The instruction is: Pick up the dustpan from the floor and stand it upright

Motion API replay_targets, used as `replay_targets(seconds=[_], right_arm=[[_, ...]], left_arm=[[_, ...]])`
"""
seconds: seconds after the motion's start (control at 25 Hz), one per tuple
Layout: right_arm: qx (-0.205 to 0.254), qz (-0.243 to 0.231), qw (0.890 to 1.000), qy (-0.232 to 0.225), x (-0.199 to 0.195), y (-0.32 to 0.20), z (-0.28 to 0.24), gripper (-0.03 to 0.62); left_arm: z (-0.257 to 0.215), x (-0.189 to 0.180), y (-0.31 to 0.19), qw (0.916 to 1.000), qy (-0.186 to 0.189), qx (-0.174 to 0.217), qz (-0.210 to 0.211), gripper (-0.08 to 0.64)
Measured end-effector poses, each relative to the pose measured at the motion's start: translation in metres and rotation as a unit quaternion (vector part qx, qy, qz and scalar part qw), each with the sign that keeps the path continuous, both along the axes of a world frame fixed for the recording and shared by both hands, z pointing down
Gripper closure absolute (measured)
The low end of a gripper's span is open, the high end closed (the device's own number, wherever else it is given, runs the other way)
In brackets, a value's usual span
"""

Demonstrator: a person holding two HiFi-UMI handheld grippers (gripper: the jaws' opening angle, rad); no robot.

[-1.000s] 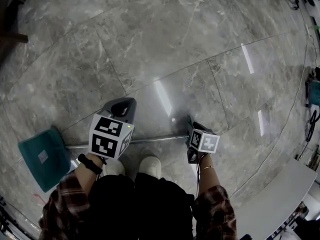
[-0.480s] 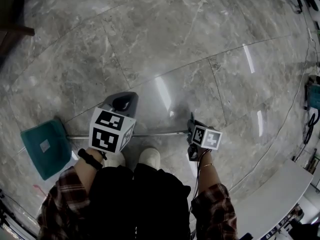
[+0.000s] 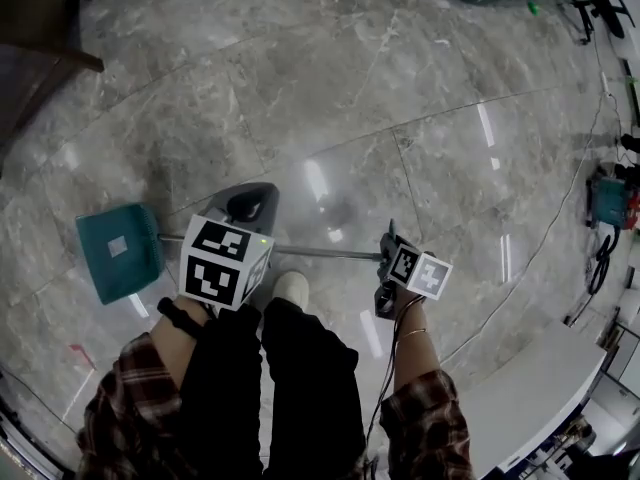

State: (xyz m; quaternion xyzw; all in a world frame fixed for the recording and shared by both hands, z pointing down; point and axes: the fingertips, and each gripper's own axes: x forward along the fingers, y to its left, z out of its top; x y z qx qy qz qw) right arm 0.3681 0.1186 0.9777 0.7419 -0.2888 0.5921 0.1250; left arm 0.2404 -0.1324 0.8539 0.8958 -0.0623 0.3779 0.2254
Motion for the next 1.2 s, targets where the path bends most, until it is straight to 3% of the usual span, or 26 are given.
replay_targets(seconds=[0.4,0.72,0.96,1.2], right_arm=[[-0.008,0.022,0.998,0.055,0.001,0.001,-0.185,0.479],[0.016,-0.051,0.997,0.061,-0.036,-0.062,-0.288,0.459],[0.053,-0.121,0.987,0.090,-0.082,-0.132,-0.346,0.449],[0.120,-0.164,0.977,0.065,-0.144,-0.201,-0.396,0.449]], left_arm=[[-0.154,-0.023,0.016,0.9997,0.023,-0.009,-0.007,0.560],[-0.278,-0.037,-0.021,0.9961,0.074,0.008,-0.046,0.560],[-0.331,-0.100,-0.070,0.9895,0.101,0.027,-0.100,0.560],[-0.353,-0.209,-0.109,0.9758,0.090,0.040,-0.195,0.560]])
